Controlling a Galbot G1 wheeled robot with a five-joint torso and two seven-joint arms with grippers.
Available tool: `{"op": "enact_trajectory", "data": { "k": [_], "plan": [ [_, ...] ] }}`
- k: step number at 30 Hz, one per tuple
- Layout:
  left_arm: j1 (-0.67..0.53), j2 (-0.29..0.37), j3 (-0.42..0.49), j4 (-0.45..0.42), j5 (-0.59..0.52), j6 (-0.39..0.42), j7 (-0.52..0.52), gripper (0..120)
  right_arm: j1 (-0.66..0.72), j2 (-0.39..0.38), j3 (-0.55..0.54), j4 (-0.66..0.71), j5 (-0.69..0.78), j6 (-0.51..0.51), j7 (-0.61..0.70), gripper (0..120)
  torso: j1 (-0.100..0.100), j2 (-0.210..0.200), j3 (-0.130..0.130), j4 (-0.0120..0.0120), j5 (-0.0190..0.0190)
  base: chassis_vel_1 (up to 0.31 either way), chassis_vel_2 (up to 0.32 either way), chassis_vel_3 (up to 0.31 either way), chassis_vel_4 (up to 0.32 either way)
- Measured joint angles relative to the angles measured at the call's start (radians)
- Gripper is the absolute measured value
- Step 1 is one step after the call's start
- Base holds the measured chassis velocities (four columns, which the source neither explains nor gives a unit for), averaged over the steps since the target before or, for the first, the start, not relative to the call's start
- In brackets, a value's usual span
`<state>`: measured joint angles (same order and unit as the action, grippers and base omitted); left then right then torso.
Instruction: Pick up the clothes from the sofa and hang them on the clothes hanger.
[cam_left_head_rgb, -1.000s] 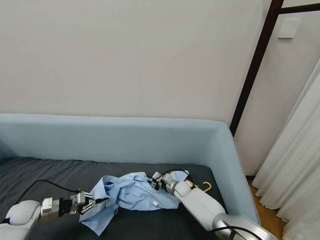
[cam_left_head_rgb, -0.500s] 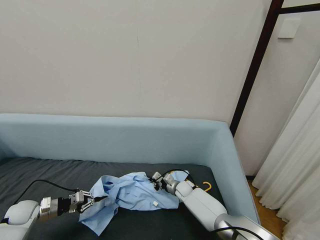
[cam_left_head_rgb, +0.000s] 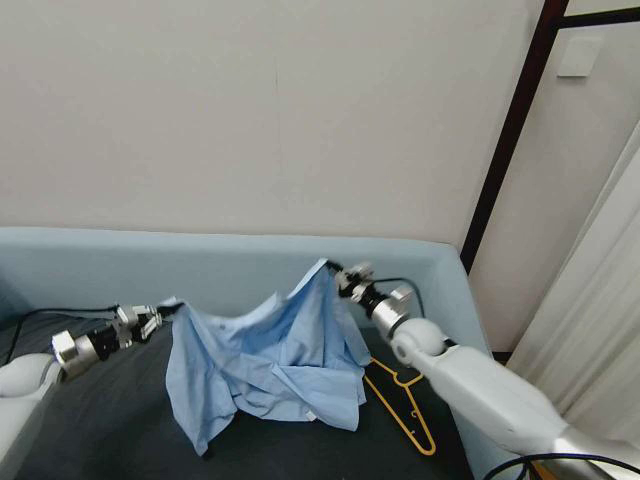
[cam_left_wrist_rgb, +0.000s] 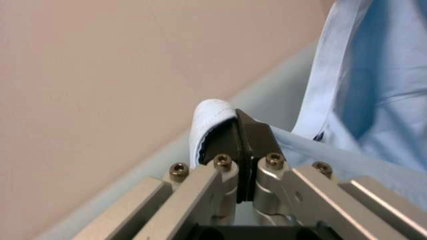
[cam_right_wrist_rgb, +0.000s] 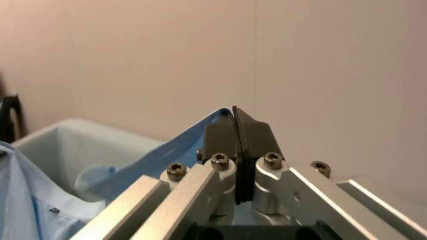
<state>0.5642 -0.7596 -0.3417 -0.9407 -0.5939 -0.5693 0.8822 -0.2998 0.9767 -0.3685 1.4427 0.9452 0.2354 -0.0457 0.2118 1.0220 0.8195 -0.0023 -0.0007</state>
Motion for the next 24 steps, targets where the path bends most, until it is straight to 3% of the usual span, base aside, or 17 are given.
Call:
{"op": "enact_trajectory", "data": {
  "k": [1, 4, 7, 9, 10, 13, 16, 17, 21, 24],
  "plan": [
    [-0.016, 0.007, 0.002, -0.003, -0.016, -0.001, -0.021, 0, 0.005, -0.014, 0.015, 0.020, 0.009, -0.001, 0.002, 0, 0.000, 0.000, 0.000, -0.0001, 0.0004, 0.000, 0.000, 0.000, 0.000],
    [-0.070, 0.023, 0.018, -0.045, -0.074, 0.007, -0.071, 0, 0.005, -0.064, 0.057, 0.080, 0.032, -0.001, 0.005, 0, 0.000, 0.000, 0.000, 0.0032, 0.0003, 0.000, 0.000, 0.000, 0.000],
    [-0.105, 0.020, 0.035, -0.062, -0.098, 0.011, -0.082, 0, -0.017, -0.100, 0.080, 0.120, 0.038, -0.001, 0.011, 0, 0.000, 0.000, 0.000, 0.0028, 0.0001, 0.000, 0.000, 0.000, 0.000],
    [-0.132, 0.028, 0.051, -0.121, -0.134, 0.026, -0.081, 0, -0.078, -0.158, 0.108, 0.197, 0.043, -0.001, 0.021, 0, 0.000, 0.000, 0.000, -0.0001, 0.0005, 0.000, 0.000, 0.000, 0.000],
    [-0.127, 0.034, 0.051, -0.137, -0.139, 0.030, -0.080, 0, -0.094, -0.167, 0.113, 0.211, 0.043, -0.001, 0.023, 0, 0.000, 0.000, 0.000, -0.0003, 0.0003, 0.000, 0.000, 0.000, 0.000],
    [-0.074, 0.060, 0.050, -0.211, -0.144, 0.041, -0.034, 0, -0.188, -0.197, 0.138, 0.263, 0.016, -0.005, 0.028, 0, 0.000, 0.000, 0.000, -0.0001, 0.0012, -0.042, -0.032, -0.001, -0.023],
    [0.039, 0.044, 0.033, -0.268, -0.087, 0.026, 0.034, 0, -0.378, -0.216, 0.210, 0.314, -0.101, -0.026, 0.045, 0, 0.000, 0.000, 0.000, 0.0020, -0.0001, 0.000, 0.000, 0.000, 0.000],
    [0.039, 0.044, 0.033, -0.268, -0.087, 0.026, 0.034, 0, -0.378, -0.216, 0.210, 0.314, -0.101, -0.026, 0.045, 0, 0.000, 0.000, 0.000, 0.0020, -0.0001, 0.000, 0.000, 0.000, 0.000],
    [0.188, -0.022, 0.020, -0.272, 0.011, -0.021, 0.054, 0, -0.625, -0.184, 0.269, 0.284, -0.244, -0.054, 0.053, 0, 0.000, 0.000, 0.000, 0.0004, -0.0003, 0.000, 0.000, 0.000, 0.000],
    [0.224, -0.051, 0.019, -0.255, 0.065, -0.044, 0.067, 0, -0.675, -0.155, 0.264, 0.228, -0.311, -0.069, 0.055, 0, 0.000, 0.000, 0.000, 0.0009, 0.0004, 0.000, 0.000, 0.000, 0.000]
  ]
}}
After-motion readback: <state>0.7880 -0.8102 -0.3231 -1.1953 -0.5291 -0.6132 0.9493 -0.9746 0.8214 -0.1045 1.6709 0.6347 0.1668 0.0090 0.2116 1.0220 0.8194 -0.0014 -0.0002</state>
